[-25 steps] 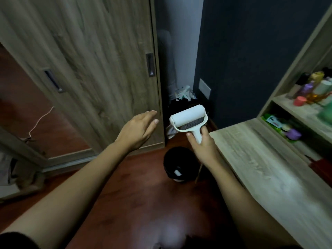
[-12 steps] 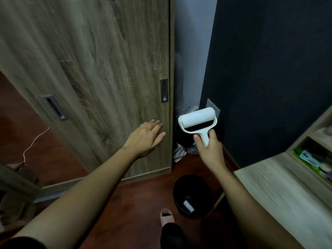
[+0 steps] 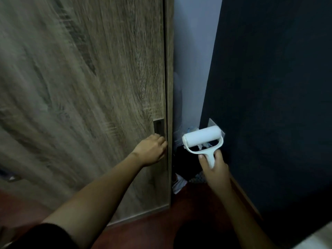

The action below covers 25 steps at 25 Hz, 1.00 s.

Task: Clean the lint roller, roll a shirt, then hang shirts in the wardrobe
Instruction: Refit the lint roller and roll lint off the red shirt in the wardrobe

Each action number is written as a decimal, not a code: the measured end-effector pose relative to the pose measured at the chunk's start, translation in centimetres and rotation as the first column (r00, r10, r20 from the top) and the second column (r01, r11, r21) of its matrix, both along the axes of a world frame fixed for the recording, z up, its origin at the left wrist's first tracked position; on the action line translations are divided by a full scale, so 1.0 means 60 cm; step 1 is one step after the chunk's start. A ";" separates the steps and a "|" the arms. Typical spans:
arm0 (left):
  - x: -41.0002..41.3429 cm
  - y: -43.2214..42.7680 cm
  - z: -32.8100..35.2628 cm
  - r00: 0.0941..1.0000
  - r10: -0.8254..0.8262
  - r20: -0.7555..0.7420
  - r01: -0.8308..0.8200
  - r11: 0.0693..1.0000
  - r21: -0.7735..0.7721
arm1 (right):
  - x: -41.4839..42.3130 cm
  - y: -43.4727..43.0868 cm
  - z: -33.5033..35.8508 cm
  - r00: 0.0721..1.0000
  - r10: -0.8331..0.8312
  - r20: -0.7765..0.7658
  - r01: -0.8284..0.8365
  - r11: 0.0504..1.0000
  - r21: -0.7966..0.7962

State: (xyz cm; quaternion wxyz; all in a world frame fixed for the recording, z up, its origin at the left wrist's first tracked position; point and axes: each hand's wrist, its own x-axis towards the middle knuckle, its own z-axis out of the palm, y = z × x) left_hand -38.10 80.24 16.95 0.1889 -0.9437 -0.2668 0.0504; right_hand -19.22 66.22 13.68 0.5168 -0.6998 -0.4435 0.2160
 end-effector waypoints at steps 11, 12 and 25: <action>0.018 0.112 -0.035 0.927 -0.125 -0.353 0.173 0.979 0.107 | 0.026 0.087 0.009 1.000 -0.014 -0.007 0.013 0.998 -0.053; 0.016 0.112 -0.032 0.932 -0.092 -0.350 0.146 0.980 0.132 | 0.019 0.093 0.011 1.000 -0.012 0.000 0.012 0.999 -0.052; -0.223 0.101 -0.038 0.961 0.033 -0.274 0.008 0.989 0.146 | -0.193 0.124 0.041 0.998 0.056 0.020 -0.057 0.998 0.020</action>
